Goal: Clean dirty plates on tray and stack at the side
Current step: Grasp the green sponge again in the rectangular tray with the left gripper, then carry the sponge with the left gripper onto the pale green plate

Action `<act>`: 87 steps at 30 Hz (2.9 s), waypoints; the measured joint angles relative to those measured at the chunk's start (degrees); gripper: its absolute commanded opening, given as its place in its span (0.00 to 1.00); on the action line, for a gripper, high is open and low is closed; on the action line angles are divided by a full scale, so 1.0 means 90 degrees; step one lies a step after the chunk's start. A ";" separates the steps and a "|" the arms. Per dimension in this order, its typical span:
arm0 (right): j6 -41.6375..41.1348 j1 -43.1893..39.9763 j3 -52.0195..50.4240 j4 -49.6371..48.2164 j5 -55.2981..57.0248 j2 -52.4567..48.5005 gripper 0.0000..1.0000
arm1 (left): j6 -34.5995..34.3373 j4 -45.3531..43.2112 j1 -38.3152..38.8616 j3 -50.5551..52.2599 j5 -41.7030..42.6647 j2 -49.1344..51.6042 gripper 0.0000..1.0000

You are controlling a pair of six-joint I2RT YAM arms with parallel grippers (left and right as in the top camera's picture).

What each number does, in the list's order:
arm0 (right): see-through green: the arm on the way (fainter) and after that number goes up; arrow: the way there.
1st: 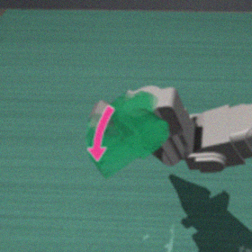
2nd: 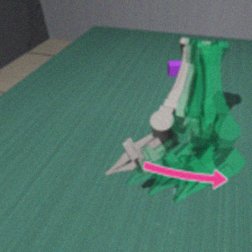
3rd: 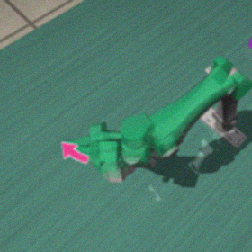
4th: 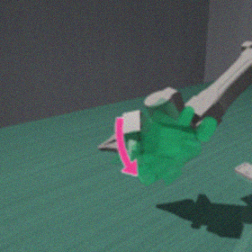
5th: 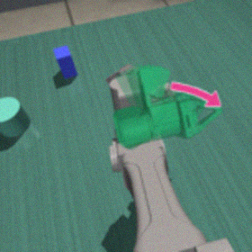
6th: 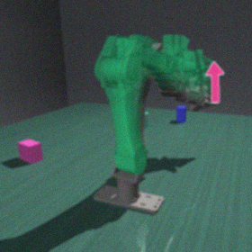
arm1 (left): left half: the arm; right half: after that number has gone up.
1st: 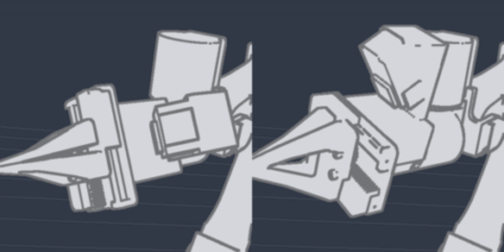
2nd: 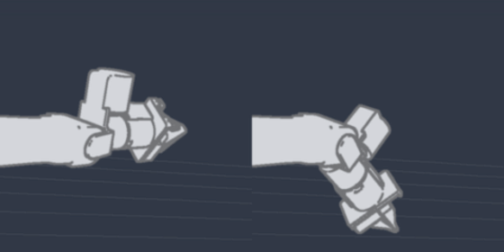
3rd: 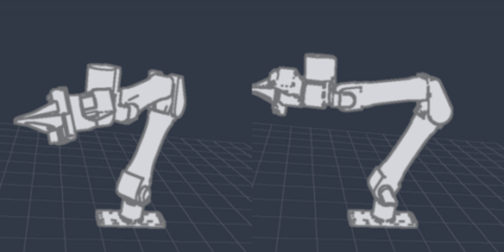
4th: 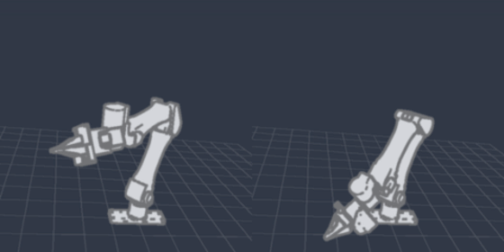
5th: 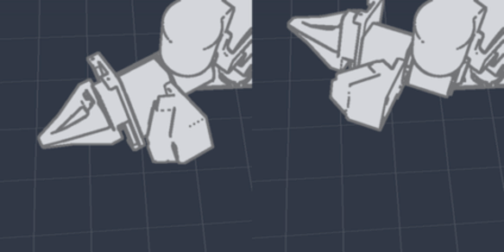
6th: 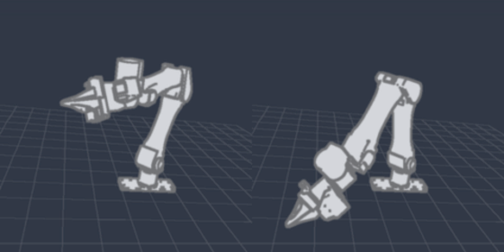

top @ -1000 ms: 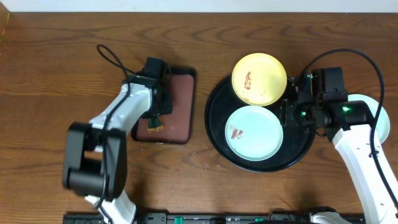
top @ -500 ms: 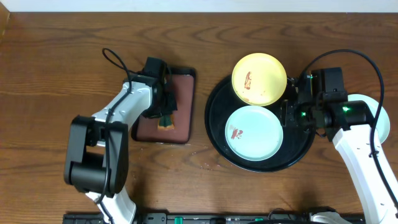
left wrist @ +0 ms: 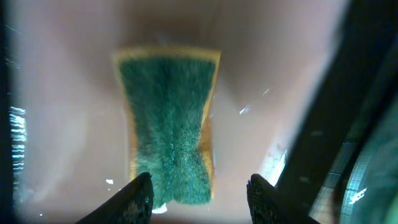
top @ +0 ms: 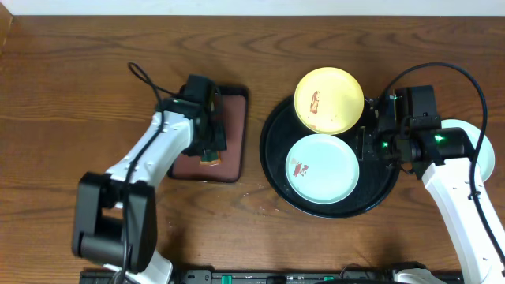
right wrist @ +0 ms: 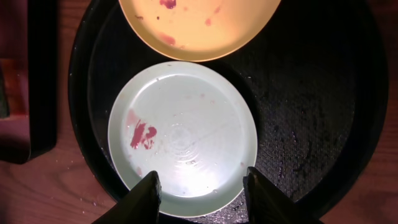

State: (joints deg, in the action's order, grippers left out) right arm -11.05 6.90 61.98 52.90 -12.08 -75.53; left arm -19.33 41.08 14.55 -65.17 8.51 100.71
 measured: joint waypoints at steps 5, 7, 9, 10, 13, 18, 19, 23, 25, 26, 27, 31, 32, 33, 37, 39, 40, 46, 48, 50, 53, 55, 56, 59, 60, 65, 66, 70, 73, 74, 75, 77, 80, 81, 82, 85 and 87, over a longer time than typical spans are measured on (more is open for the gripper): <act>0.0000 0.0000 0.0000 0.0002 0.0000 0.0000 0.42 | -0.0051 -0.0097 0.0124 0.0202 -0.0202 0.0588 0.08; 0.0000 0.0000 0.0000 0.0002 0.0002 0.0000 0.42 | -0.0073 -0.0068 0.0095 0.0197 -0.0277 0.0597 0.07; 0.0000 0.0000 0.0000 -0.0002 0.0000 0.0000 0.42 | -0.0063 -0.0017 0.0085 0.0175 -0.0279 0.0597 0.07; 0.0000 0.0000 0.0000 0.0002 0.0002 0.0000 0.42 | -0.0063 0.0056 0.0085 0.0143 -0.0277 0.0597 0.08; 0.0000 0.0000 0.0000 0.0002 0.0000 0.0000 0.42 | -0.0063 0.0372 0.0073 -0.0029 -0.0265 0.0597 0.17; 0.0000 0.0000 0.0000 0.0000 0.0002 0.0000 0.42 | -0.0100 0.0447 0.0073 -0.0267 -0.0226 0.0308 0.51; 0.0000 0.0000 0.0000 0.0002 0.0002 0.0000 0.42 | -0.0112 0.0435 0.0073 -0.0291 -0.0236 0.0209 0.51; 0.0000 0.0000 0.0000 0.0000 0.0002 0.0000 0.42 | -0.0112 0.0328 0.0073 -0.0333 -0.0512 0.0061 0.52; 0.0000 0.0000 0.0000 0.0000 0.0002 0.0000 0.42 | -0.0112 0.0199 0.0068 -0.0328 -0.0639 0.0100 0.51; 0.0000 0.0000 0.0000 0.0000 0.0002 0.0000 0.42 | -0.0112 0.0107 0.0068 -0.0323 -0.0678 0.0138 0.51; 0.0000 0.0000 0.0000 0.0000 0.0002 0.0000 0.42 | -0.0112 -0.0005 0.0068 -0.0313 -0.0709 0.0197 0.51; 0.0000 0.0000 0.0000 0.0000 0.0002 0.0000 0.42 | -0.0180 -0.0406 0.0068 -0.0287 -0.0814 0.0680 0.22; 0.0000 0.0000 0.0000 0.0000 0.0002 0.0000 0.42 | -0.0148 -0.0452 0.0066 -0.0277 -0.0840 0.0814 0.12; 0.0000 0.0000 0.0000 0.0000 0.0002 0.0000 0.42 | -0.0182 -0.0486 0.0066 -0.0267 -0.0852 0.0930 0.08; 0.0000 0.0000 0.0000 0.0000 0.0002 0.0000 0.42 | -0.0126 -0.0469 0.0063 -0.0270 -0.0874 0.0959 0.08; 0.0000 0.0000 0.0000 0.0000 0.0002 0.0000 0.42 | -0.0073 -0.0369 0.0063 -0.0284 -0.0874 0.0933 0.08; 0.0000 0.0000 0.0000 0.0000 0.0002 0.0000 0.42 | -0.0039 -0.0231 0.0063 -0.0316 -0.0872 0.0918 0.09; 0.0000 0.0000 0.0000 0.0000 0.0002 0.0000 0.42 | 0.0027 0.0245 0.0063 -0.0355 -0.0867 0.0471 0.51; 0.0000 0.0000 0.0000 0.0000 0.0002 0.0000 0.42 | 0.0029 0.0420 0.0063 -0.0406 -0.0869 0.0204 0.51; 0.0000 0.0000 0.0000 0.0000 0.0002 0.0000 0.42 | 0.0034 0.0542 0.0063 -0.0476 -0.0872 0.0034 0.51; 0.0000 0.0000 0.0000 0.0000 0.0002 0.0000 0.43 | 0.0027 0.0563 0.0063 -0.0476 -0.0872 0.0005 0.45; 0.0000 0.0000 0.0000 0.0000 0.0005 0.0000 0.43 | -0.0010 0.0556 0.0063 -0.0418 -0.0872 0.0056 0.35; 0.0000 0.0000 0.0000 0.0000 0.0007 0.0000 0.43 | -0.0046 0.0542 0.0063 -0.0338 -0.0845 0.0090 0.33; 0.0000 0.0000 0.0000 0.0000 0.0007 0.0000 0.44 | -0.0087 0.0279 0.0063 -0.0078 -0.0772 0.0197 0.25; 0.0000 0.0000 0.0000 -0.0002 0.0007 0.0000 0.45 | -0.0104 0.0189 0.0063 0.0000 -0.0753 0.0228 0.20; 0.0000 0.0000 0.0000 -0.0022 0.0063 0.0000 0.47 | -0.0163 -0.0189 0.0063 0.0267 -0.0673 0.0262 0.11; 0.0000 0.0000 0.0000 -0.0027 0.0141 -0.0002 0.48 | -0.0155 -0.0238 0.0063 0.0316 -0.0658 0.0262 0.08; 0.0000 0.0000 -0.0012 -0.0180 0.0430 -0.0068 0.49 | -0.0180 -0.0544 0.0063 0.0556 -0.0653 0.0257 0.07; -0.0002 0.0000 -0.0109 -0.0374 0.0491 -0.0236 0.48 | -0.0160 -0.0678 0.0063 0.0665 -0.0653 0.0199 0.07; -0.0007 0.0000 -0.0180 -0.0440 0.0508 -0.0338 0.47 | -0.0131 -0.0646 0.0063 0.0665 -0.0656 0.0194 0.07; -0.0010 0.0000 -0.0223 -0.0466 0.0517 -0.0425 0.45 | -0.0092 -0.0576 0.0063 0.0648 -0.0653 0.0192 0.07; -0.0032 0.0000 -0.0313 -0.0510 0.0544 -0.0653 0.45 | -0.0007 -0.0180 0.0063 0.0527 -0.0653 0.0192 0.07; -0.0049 0.0000 -0.0359 -0.0690 0.0607 -0.0971 0.40 | 0.0044 0.0556 0.0063 0.0211 -0.0646 0.0185 0.07; -0.0051 0.0000 -0.0359 -0.0777 0.0636 -0.1095 0.37 | 0.0066 0.0811 0.0066 0.0029 -0.0651 0.0163 0.07; -0.0051 0.0000 -0.0359 -0.0833 0.0675 -0.1192 0.32 | 0.0085 0.0967 0.0075 -0.0119 -0.0653 0.0126 0.08; -0.0063 0.0000 -0.0359 -0.0911 0.0743 -0.1579 0.23 | 0.0131 0.1127 0.0138 -0.0546 -0.0641 -0.0219 0.07; -0.0095 0.0000 -0.0359 -0.0925 0.0772 -0.1838 0.20 | 0.0134 0.1093 0.0228 -0.0738 -0.0554 -0.0551 0.07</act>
State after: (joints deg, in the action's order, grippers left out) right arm -11.90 6.90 58.74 44.58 -5.13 -92.07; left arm -18.13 50.92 16.60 -71.81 3.53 95.74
